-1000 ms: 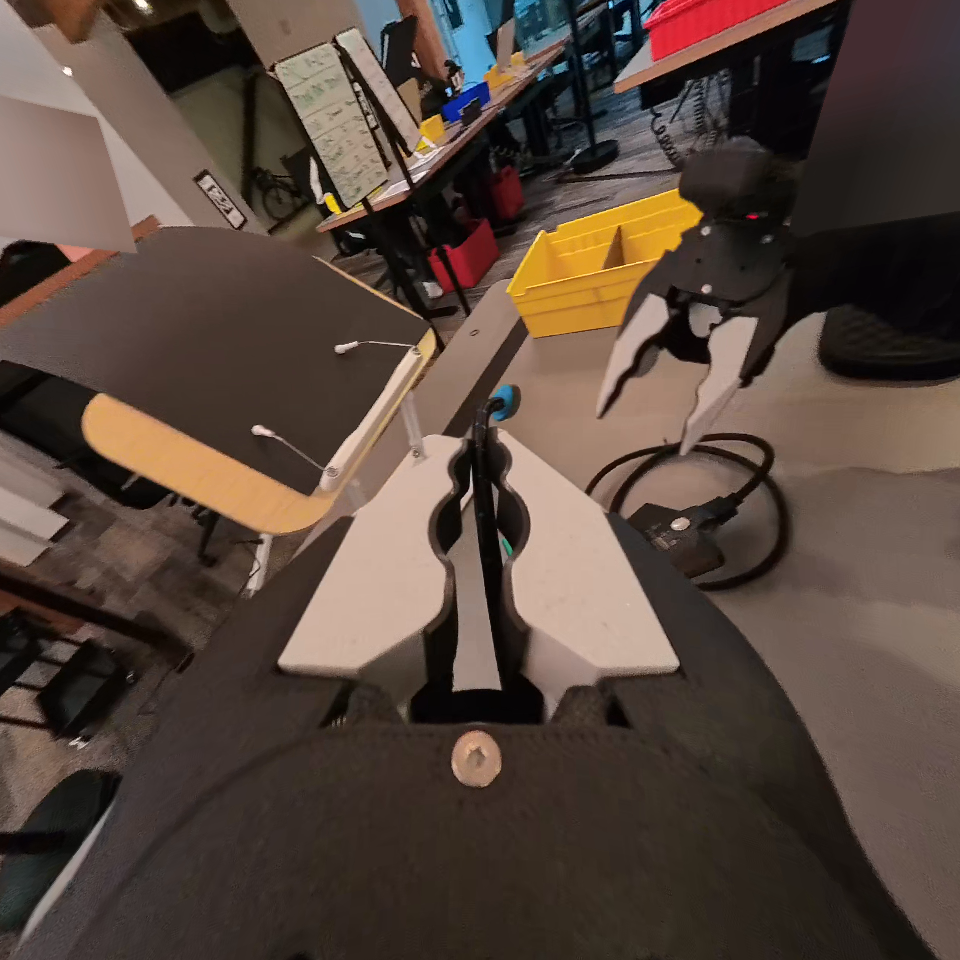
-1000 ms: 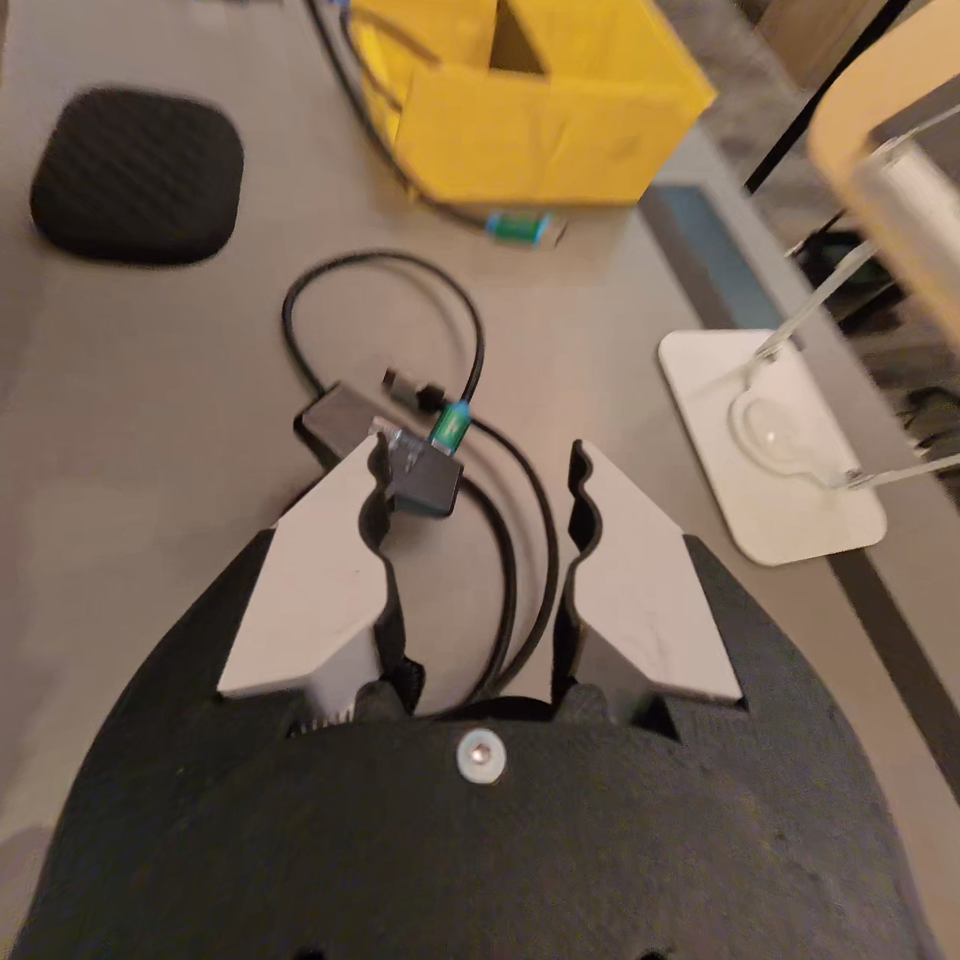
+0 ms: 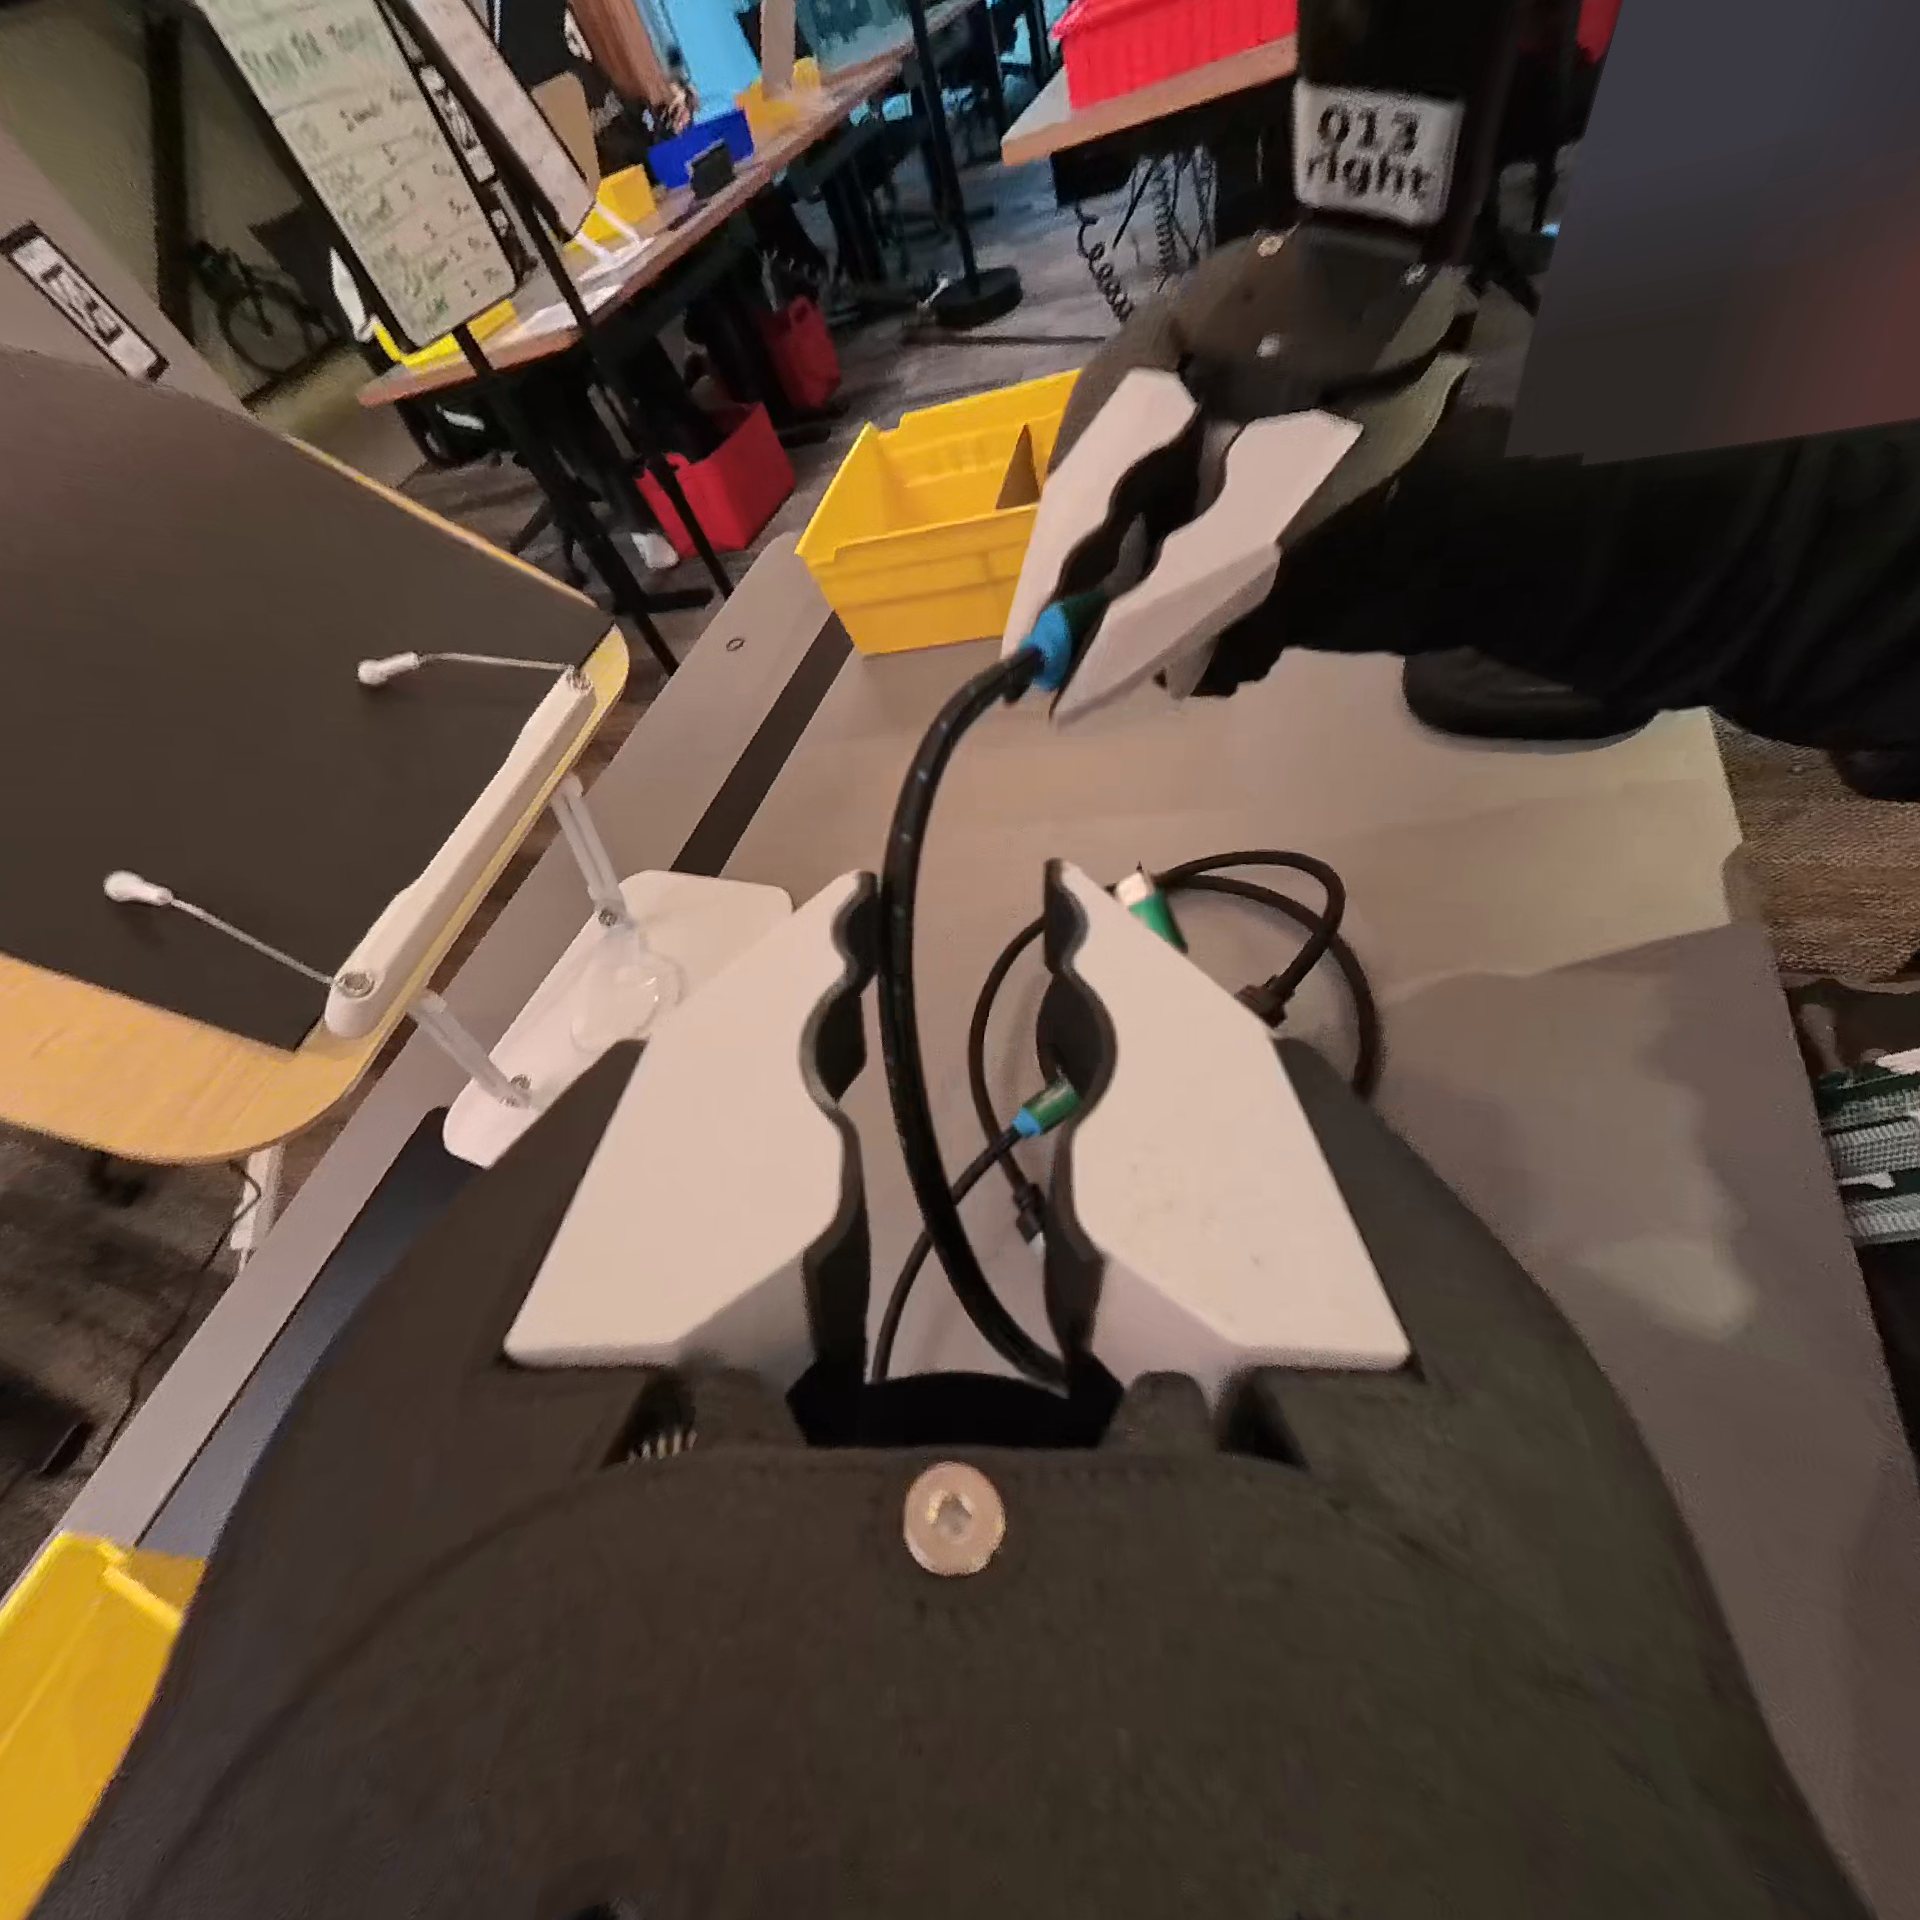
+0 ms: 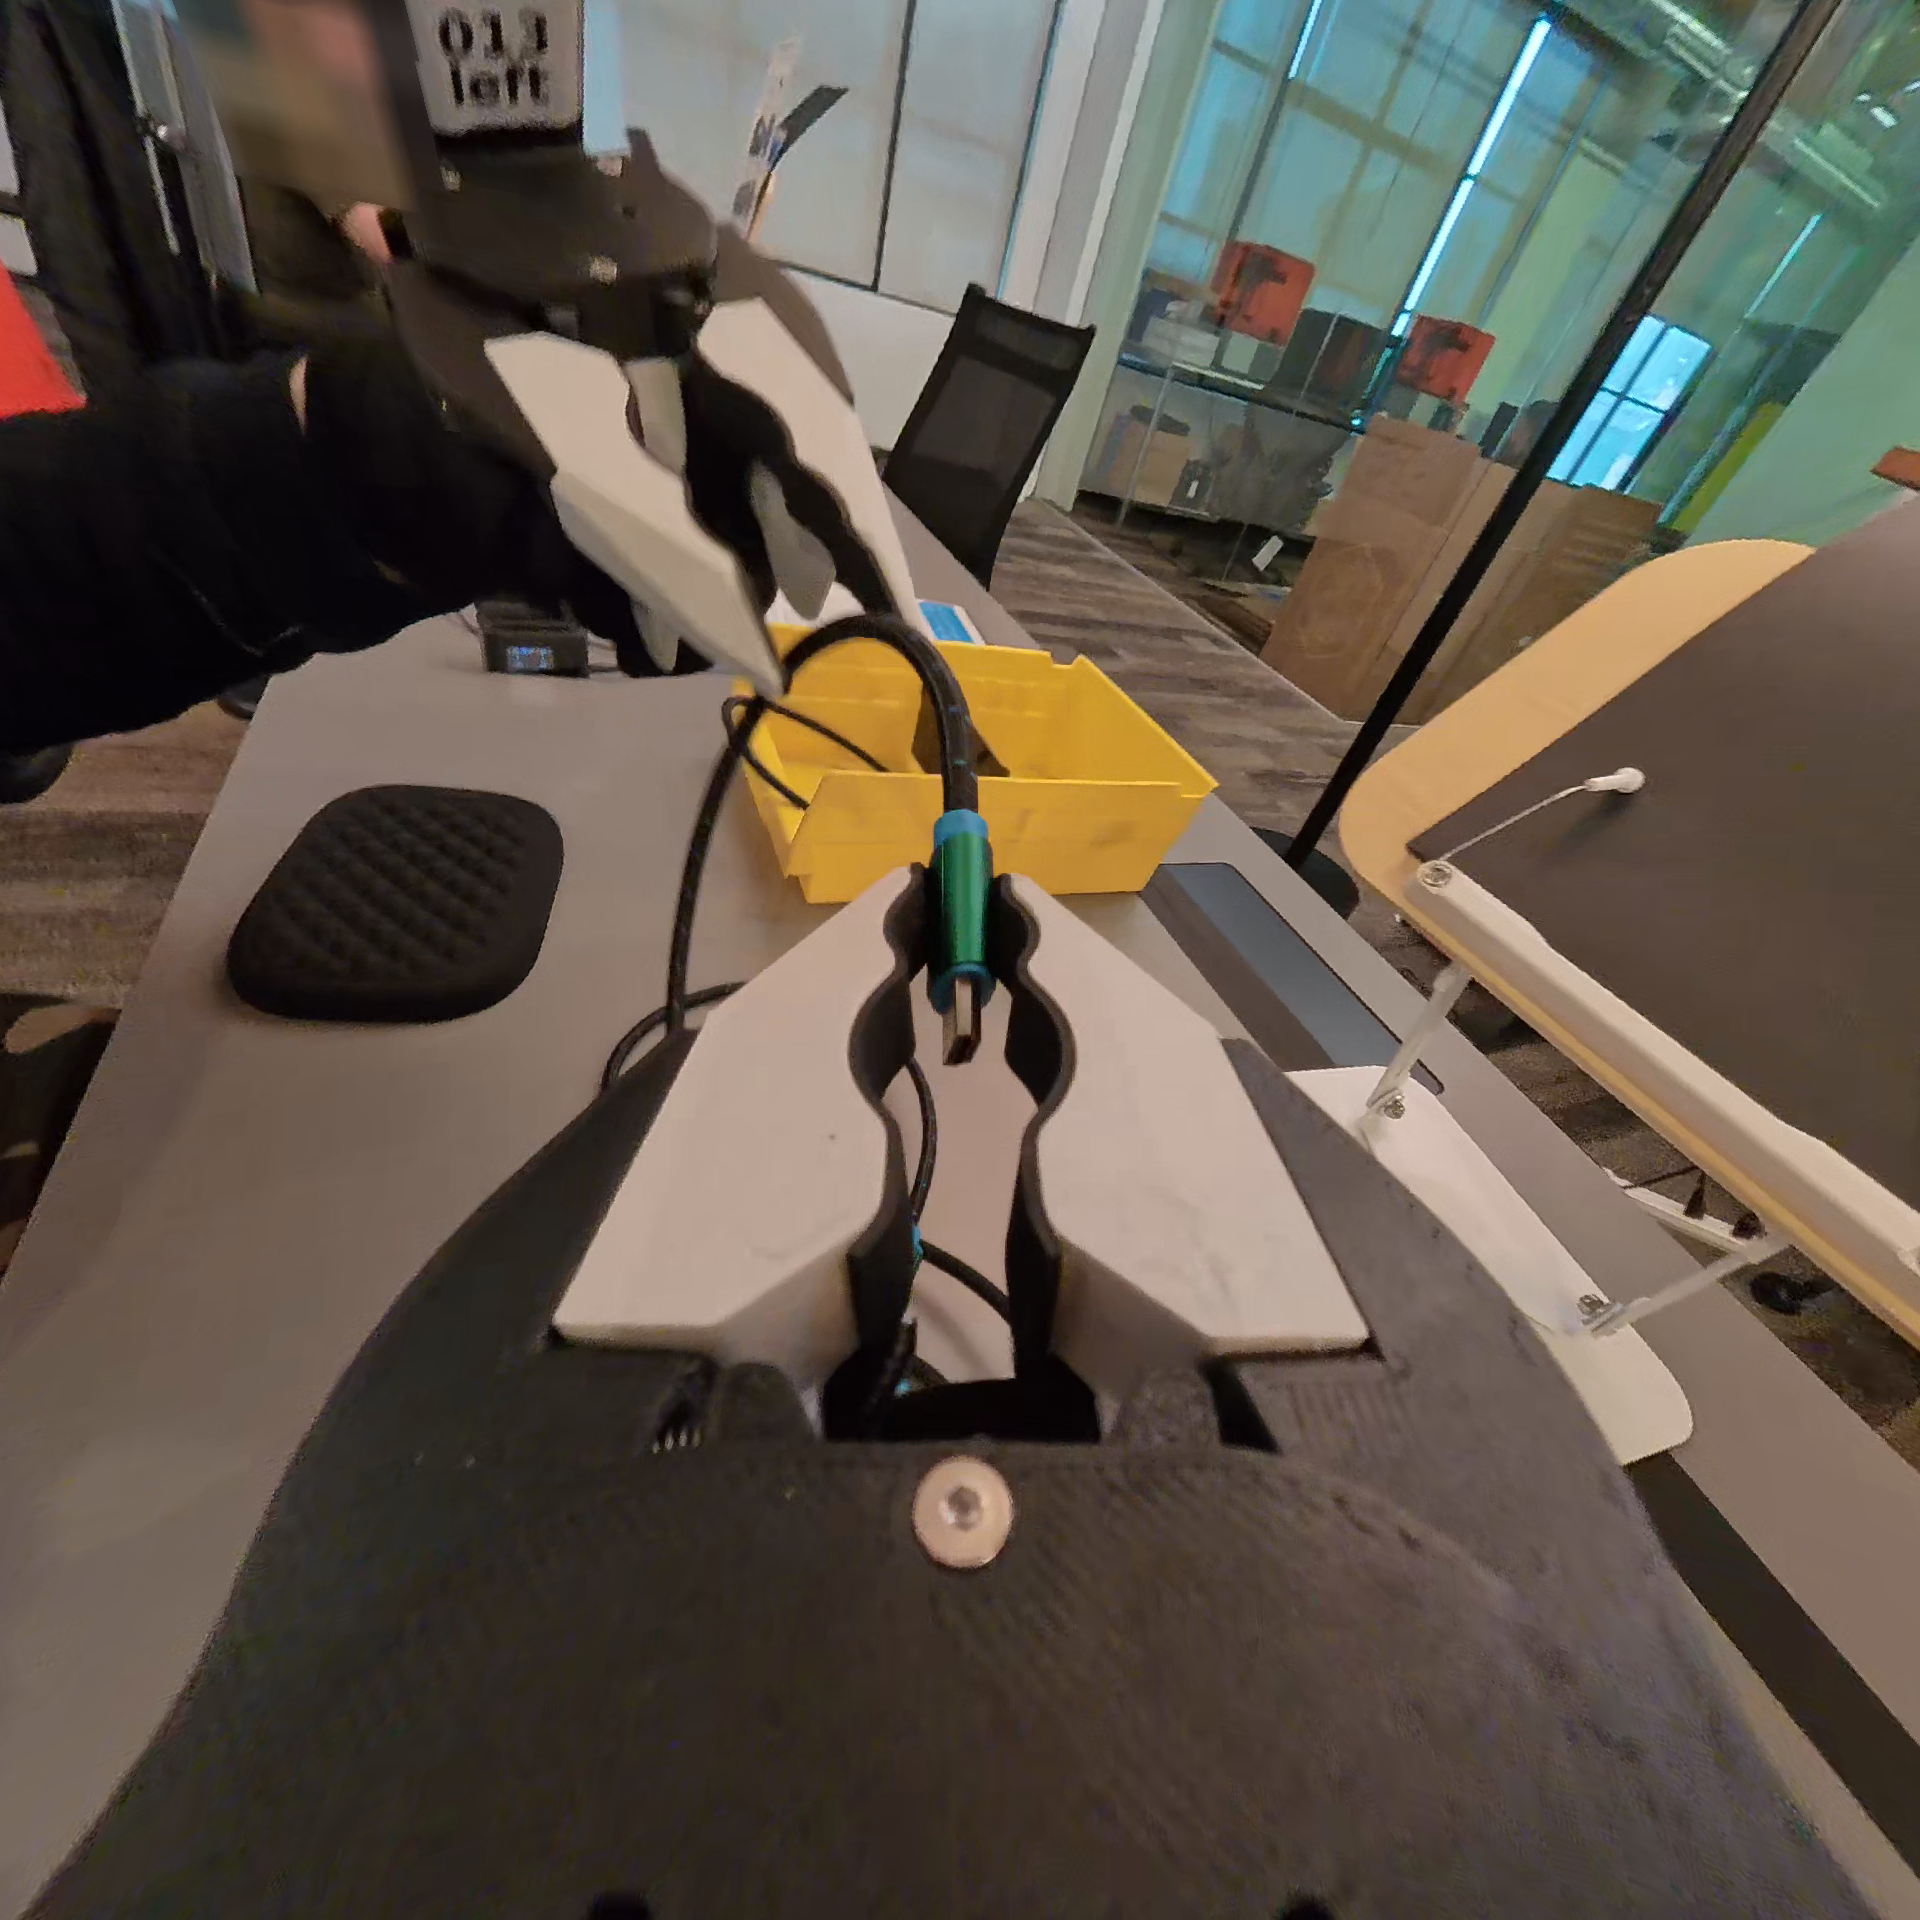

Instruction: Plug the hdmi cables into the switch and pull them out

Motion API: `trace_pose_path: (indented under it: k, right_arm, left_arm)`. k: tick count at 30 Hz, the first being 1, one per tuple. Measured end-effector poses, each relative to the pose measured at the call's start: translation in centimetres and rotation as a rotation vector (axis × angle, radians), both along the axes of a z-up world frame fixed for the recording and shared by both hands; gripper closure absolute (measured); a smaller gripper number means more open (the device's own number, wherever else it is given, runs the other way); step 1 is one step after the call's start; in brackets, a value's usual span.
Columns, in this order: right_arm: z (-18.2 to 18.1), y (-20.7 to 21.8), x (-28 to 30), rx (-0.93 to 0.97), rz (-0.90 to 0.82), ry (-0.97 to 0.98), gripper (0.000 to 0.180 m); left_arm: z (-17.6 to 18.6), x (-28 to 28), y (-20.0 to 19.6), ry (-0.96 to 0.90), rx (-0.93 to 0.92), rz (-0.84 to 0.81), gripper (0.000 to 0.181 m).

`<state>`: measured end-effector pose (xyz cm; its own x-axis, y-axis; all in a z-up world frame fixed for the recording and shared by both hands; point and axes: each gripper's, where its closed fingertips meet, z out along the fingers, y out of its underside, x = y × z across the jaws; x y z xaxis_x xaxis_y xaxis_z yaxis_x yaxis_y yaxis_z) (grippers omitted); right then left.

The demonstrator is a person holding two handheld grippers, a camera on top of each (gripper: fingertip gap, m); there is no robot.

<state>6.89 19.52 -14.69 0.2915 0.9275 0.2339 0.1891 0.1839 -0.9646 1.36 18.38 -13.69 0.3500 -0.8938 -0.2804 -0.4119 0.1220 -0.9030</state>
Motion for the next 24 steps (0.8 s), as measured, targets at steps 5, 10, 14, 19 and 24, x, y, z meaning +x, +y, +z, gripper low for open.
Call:
trace_pose_path:
  k: [5, 10, 14, 19, 24]
  right_arm:
    - [1.6, 1.3, 1.9, -0.011, -0.076, 0.090, 0.171]
    - [2.9, 2.0, 3.2, -0.001, -0.127, 0.153, 0.171]
    - [3.5, 2.2, 3.5, 0.008, -0.150, 0.192, 0.171]
    - [4.0, 2.4, 4.0, 0.003, -0.161, 0.212, 0.171]
    - [3.8, 2.7, 5.1, -0.022, -0.161, 0.193, 0.170]
  left_arm:
    - [-3.1, -1.1, 2.1, 0.024, -0.085, 0.058, 0.127]
    - [-7.2, -0.3, 3.2, 0.004, -0.259, 0.062, 0.117]
    - [-11.1, 1.3, 3.2, 0.045, -0.366, 0.071, 0.123]
    - [-12.1, 2.8, 2.3, 0.043, -0.376, 0.022, 0.169]
    - [-10.4, 1.4, 2.6, 0.079, -0.320, 0.030, 0.181]
